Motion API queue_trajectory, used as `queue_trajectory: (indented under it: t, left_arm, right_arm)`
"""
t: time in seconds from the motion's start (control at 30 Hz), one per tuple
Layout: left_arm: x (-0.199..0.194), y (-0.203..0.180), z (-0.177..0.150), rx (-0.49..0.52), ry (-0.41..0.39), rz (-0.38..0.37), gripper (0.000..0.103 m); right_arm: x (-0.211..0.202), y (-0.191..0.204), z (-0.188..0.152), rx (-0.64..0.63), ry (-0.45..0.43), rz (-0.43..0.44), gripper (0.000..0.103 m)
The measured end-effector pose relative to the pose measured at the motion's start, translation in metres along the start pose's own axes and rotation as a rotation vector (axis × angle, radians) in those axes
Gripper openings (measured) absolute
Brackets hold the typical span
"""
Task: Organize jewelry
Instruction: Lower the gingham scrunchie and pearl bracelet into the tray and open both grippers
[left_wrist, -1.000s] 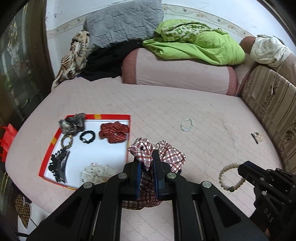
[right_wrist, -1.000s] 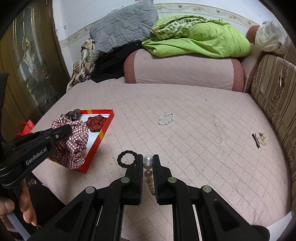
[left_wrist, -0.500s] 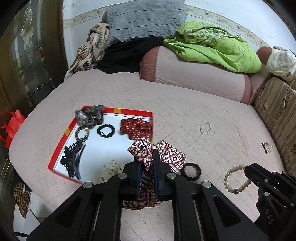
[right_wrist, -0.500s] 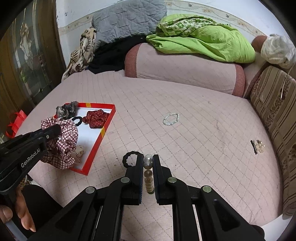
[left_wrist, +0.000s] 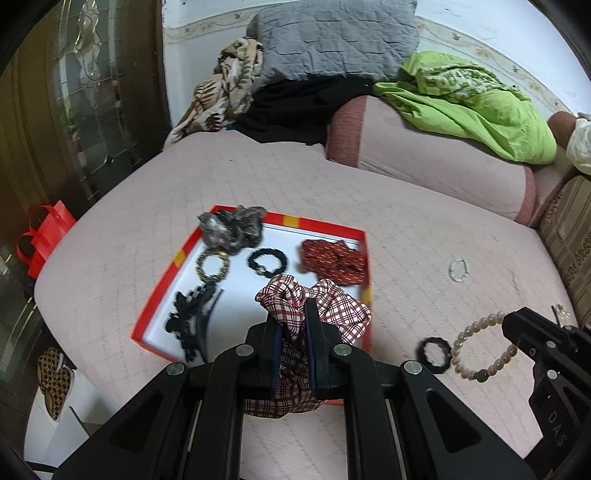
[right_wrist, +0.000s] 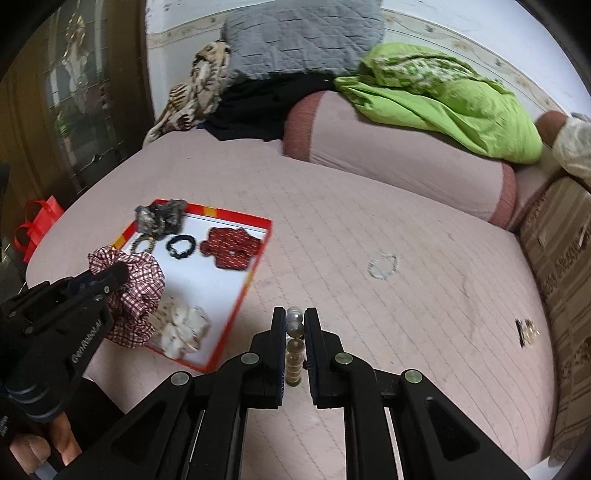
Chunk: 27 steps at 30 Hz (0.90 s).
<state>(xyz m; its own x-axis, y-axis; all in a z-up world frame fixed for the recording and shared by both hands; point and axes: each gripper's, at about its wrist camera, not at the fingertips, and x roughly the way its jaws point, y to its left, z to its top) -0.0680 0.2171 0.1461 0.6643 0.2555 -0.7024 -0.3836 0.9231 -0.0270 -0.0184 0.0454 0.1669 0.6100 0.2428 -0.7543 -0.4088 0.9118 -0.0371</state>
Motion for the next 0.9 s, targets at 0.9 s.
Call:
queue_trajectory:
  t: [0.9]
  left_arm:
    - [0.08, 0.067, 0.059, 0.019, 0.074, -0.051, 0.011]
  right_arm:
    - [0.079, 0.074, 0.066, -0.047, 0.012, 0.115, 0.011]
